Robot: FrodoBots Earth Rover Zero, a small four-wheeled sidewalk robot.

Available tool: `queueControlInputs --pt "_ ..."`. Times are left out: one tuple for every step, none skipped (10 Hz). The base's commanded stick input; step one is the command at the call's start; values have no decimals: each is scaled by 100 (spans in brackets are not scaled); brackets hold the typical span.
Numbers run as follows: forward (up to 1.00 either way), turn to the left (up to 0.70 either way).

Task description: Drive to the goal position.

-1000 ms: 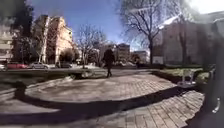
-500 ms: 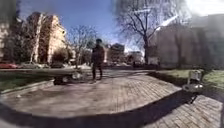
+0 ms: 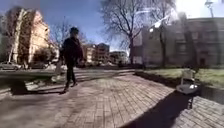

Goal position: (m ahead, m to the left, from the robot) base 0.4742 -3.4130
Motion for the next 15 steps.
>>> queueControlInputs --pt "0 -100" --pt "0 -100" --pt "36 -78" --pt "84 -50" --pt "100 -7" --pt "100 0" --pt "100 0" --pt "100 0" --pt "100 0" --pt "100 0" --pt "100 -24" --pt "100 -40" --pt "100 -40" --pt "100 -40" --pt "100 -40"
